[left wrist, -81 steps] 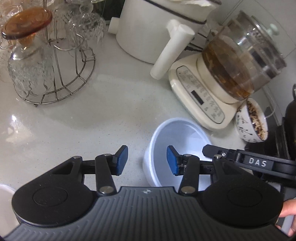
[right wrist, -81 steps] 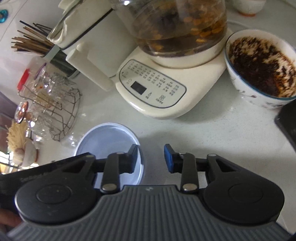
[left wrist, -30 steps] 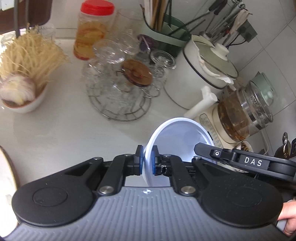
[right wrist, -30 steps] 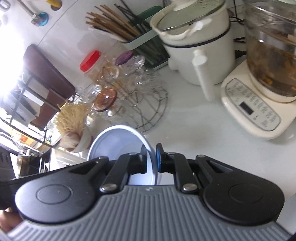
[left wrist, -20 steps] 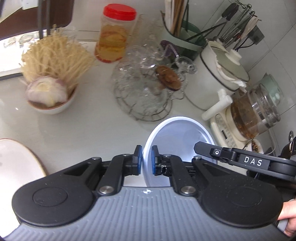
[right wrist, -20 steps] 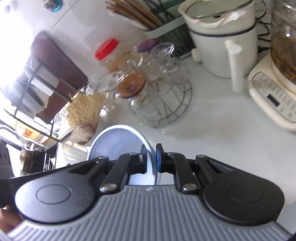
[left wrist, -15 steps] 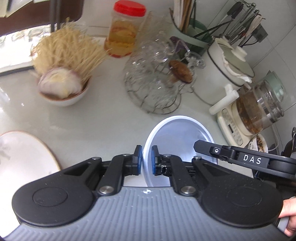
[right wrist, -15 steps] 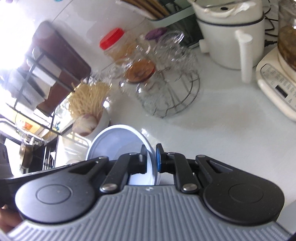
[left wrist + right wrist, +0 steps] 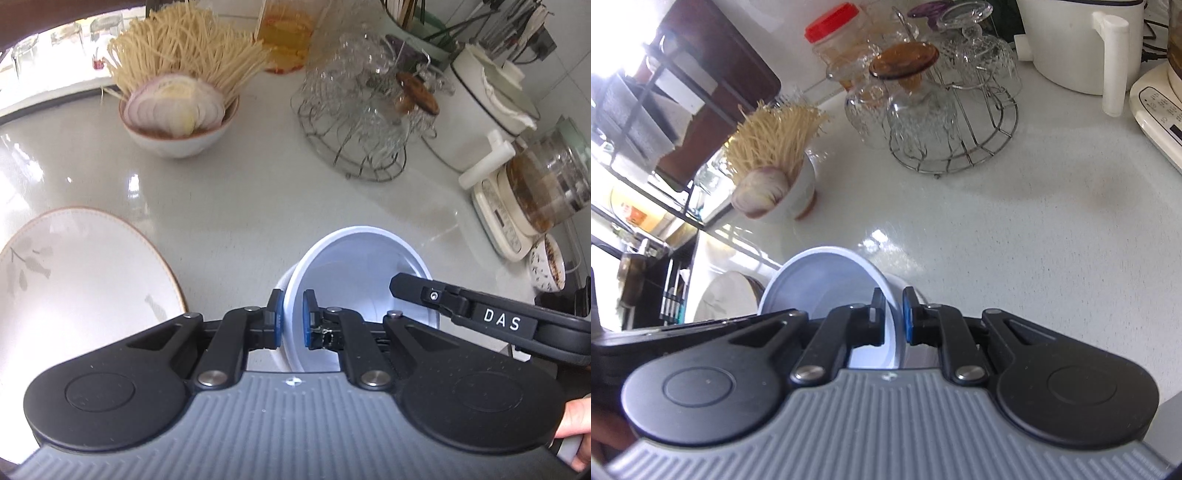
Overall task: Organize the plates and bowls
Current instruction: 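Carry the small light-blue bowl with both grippers toward the nested bowls, then lower the small bowl into the nested bowls and open both grippers, then close both grippers on the rim of the nested bowl stack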
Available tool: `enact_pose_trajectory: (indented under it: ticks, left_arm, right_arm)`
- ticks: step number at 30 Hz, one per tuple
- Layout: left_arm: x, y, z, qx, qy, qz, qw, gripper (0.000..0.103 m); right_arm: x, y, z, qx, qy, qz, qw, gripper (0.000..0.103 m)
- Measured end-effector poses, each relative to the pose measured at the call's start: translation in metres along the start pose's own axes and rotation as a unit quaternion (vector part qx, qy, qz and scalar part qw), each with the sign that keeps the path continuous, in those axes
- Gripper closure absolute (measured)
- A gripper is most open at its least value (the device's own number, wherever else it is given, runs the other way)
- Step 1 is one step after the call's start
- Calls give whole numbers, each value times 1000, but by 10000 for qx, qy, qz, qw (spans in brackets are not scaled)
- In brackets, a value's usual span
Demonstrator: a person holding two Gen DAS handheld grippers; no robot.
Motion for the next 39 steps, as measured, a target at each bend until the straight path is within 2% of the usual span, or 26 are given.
enact_pose_trajectory:
  ticks: [11,15,16,20,21,23,24,25,31,34,39]
  left_arm:
    - [-2,4,-1,-61,-29,-50,10000,92]
    - [-3,4,2,-17,36,69,10000,91]
    - [-3,3,3,-14,112,99,9999,87]
    - [-3,2,5,-68,232,319,9992,60]
    - [-4,1,6,-114,213,322,9992,60]
    - [-4,1,8,-167,191,399,9989,60]
    - [-4,1,8,-199,183,453,9986,60]
    - [-4,1,9,-232,152,483,9984,60]
    - [-2,7,14,-421,-4,768,9962,60]
    - [0,14,11,-471,-162,1003,9937,60]
    - [1,29,4,-527,-198,1435,9881,60]
  right_arm:
    - [-2,-1,-4,81,120,-39,9999,89]
    - [-1,-2,-4,198,90,-64,9997,89]
    - [-2,-2,-3,198,120,-49,9997,88]
    - [-5,-3,-5,346,22,-153,9993,88]
    - [-5,-3,-5,374,31,-147,9992,85]
    - [-5,-5,-4,391,8,-88,9992,68]
    - [-5,-6,-2,384,-42,-66,9992,54]
    - [-5,-7,-1,372,-76,-40,9993,49]
    - [-6,-14,2,464,-193,211,9985,49]
    - [-8,-15,0,588,-248,324,9974,49]
    - [-13,-10,-10,908,-382,562,9936,49]
Point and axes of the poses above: each gripper's, at about its wrist camera, not at the fingertips, and z roughly against the way its jaws point, x to its left, y to its underside, the point moved 9 cm from there along -z, roughly the way its jaws point, and after that the axes turned 9 degrees about x, right-handed, at the moved point
